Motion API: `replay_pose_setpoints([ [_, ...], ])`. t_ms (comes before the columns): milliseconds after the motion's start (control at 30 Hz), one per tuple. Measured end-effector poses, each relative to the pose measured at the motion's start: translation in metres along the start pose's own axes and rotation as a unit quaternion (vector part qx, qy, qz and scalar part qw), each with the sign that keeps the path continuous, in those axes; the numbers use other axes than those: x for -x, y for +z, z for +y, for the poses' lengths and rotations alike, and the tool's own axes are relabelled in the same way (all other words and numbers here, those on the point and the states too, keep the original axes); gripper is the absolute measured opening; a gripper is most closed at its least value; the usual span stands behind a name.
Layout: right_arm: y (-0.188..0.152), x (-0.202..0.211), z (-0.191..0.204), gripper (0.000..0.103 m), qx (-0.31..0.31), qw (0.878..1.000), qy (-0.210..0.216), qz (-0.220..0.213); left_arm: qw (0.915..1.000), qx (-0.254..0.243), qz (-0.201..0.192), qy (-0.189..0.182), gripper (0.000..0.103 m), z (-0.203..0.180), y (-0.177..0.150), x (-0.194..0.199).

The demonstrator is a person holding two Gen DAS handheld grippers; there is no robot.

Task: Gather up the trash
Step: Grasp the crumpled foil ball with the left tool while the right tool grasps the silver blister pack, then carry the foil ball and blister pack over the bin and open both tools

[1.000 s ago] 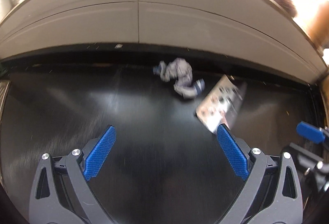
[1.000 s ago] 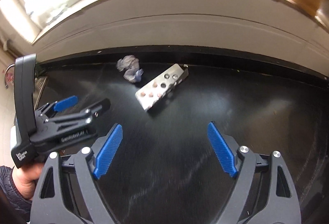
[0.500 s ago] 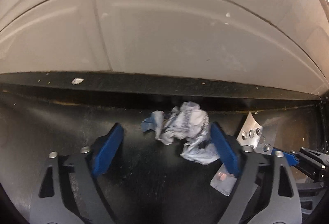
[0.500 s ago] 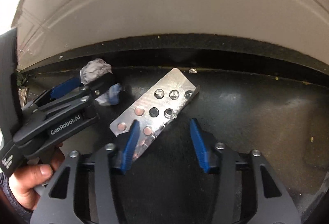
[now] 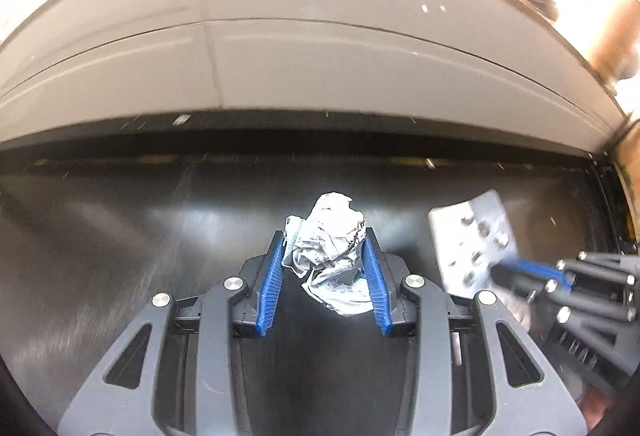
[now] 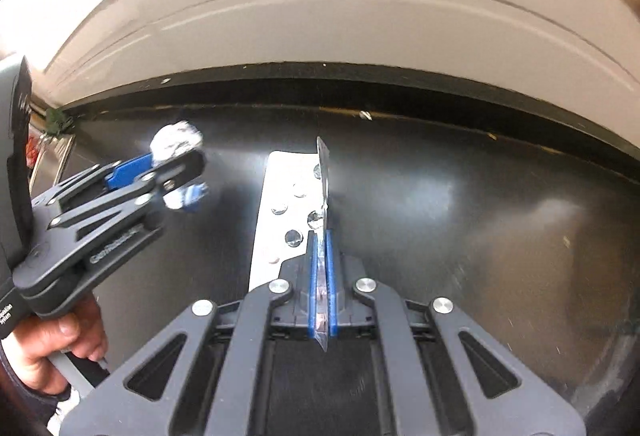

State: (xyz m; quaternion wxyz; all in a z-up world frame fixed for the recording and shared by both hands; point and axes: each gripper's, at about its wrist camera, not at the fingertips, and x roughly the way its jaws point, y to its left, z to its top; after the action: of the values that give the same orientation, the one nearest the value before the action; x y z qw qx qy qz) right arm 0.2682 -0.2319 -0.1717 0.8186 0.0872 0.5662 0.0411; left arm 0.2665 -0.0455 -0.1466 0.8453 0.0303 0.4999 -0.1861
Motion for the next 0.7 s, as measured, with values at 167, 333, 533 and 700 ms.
replay_pose_setpoints([
  [167,-0.049,0.048,-0.001,0.005,0.021,1.0,-0.006,-0.021,0.9999,-0.003,0.008,0.01,0.038,-0.016,-0.062,0.045],
  [333,-0.093,0.083,-0.007,0.005,0.027,0.999,-0.008,-0.032,0.9997,0.001,0.022,0.009,0.038,-0.035,-0.116,0.076],
  [533,-0.135,0.109,-0.023,0.005,0.029,0.999,-0.009,-0.035,0.9995,-0.014,0.026,0.007,0.038,-0.06,-0.156,0.099],
  [700,-0.158,0.126,-0.032,0.005,0.029,0.999,-0.008,-0.041,0.9997,-0.017,0.017,0.009,0.038,-0.078,-0.173,0.114],
])
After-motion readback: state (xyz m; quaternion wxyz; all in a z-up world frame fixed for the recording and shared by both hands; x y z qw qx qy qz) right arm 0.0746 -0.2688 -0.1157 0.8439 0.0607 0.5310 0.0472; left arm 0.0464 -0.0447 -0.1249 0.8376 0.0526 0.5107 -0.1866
